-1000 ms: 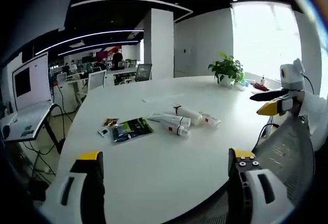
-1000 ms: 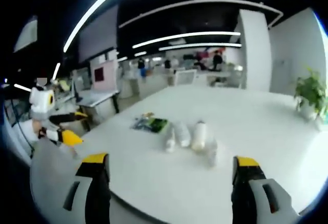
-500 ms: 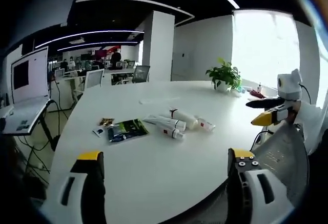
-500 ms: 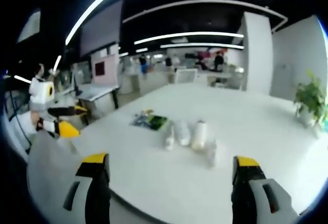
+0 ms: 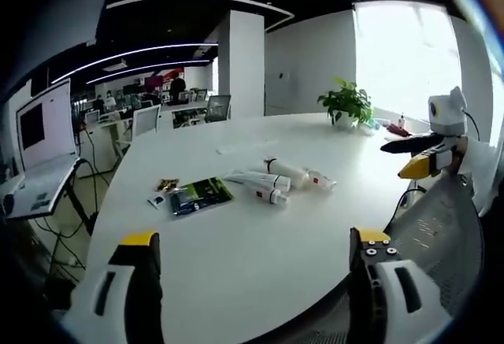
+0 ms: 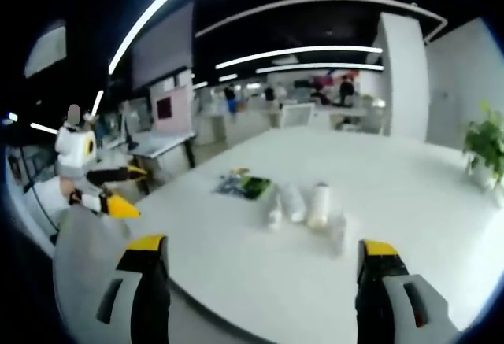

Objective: Arrange the skincare products in the storage area until every visible bottle or jar stands upright without overlapping.

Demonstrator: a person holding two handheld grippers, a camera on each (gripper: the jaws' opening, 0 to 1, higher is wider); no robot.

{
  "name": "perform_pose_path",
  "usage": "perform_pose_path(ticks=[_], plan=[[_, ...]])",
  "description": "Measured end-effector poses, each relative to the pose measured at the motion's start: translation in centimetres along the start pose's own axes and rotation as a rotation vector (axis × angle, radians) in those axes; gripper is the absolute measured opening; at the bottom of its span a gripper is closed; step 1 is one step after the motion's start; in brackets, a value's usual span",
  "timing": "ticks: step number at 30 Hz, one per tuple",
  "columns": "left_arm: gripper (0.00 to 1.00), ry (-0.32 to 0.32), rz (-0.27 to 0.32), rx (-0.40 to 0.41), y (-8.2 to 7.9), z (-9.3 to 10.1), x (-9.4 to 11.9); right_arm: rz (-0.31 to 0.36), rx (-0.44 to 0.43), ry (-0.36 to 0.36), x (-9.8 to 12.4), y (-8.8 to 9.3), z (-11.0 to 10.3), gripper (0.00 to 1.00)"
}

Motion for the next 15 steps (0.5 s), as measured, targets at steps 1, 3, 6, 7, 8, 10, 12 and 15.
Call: perform_pose_path(ticks=[1, 3, 6, 7, 8, 10, 12, 15], plan=[[0.96, 0.000, 0.001, 0.004, 0.0, 0.0, 0.0, 0.004, -0.009, 0.002, 0.0, 0.0, 0.1, 0.99], [0.92, -0.009, -0.001, 0.002, -0.1, 0.0, 0.0, 0.012, -0.047, 0.012, 0.1, -0.3, 0.8, 0.99], [0.93, -0.013, -0.010, -0.003, 0.0, 0.0, 0.0, 0.025, -0.032, 0.023, -0.2, -0.7, 2.2, 0.99], [0.93, -0.012, -0.012, -0.003, 0.0, 0.0, 0.0, 0.015, -0.009, 0.032, -0.5, -0.8, 3.1, 0.98], [0.93, -0.014, -0.013, -0.003, 0.0, 0.0, 0.0, 0.006, 0.017, 0.028, -0.7, -0.9, 3.7, 0.95], [0.93, -0.018, -0.016, -0.003, 0.0, 0.0, 0.0, -0.007, 0.053, 0.036, -1.3, -1.2, 5.0, 0.92], [0.93, -0.022, -0.016, -0.004, 0.0, -0.1, 0.0, -0.007, 0.051, 0.042, -2.0, -1.4, 6.1, 0.92], [0.93, -0.035, -0.015, -0.008, 0.0, -0.3, -0.1, -0.016, 0.057, 0.060, -3.0, -1.6, 7.2, 0.91]])
Point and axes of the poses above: the point that each gripper's makers call its tool centre point, and the gripper's own axes: x roughly backward along the fingers, z roughly to its right, y roughly out of its underside, the point moved 10 cm from there along x, roughly backward along the fingers, and after that the axes turned 4 degrees about x, right-handed, at the moved point
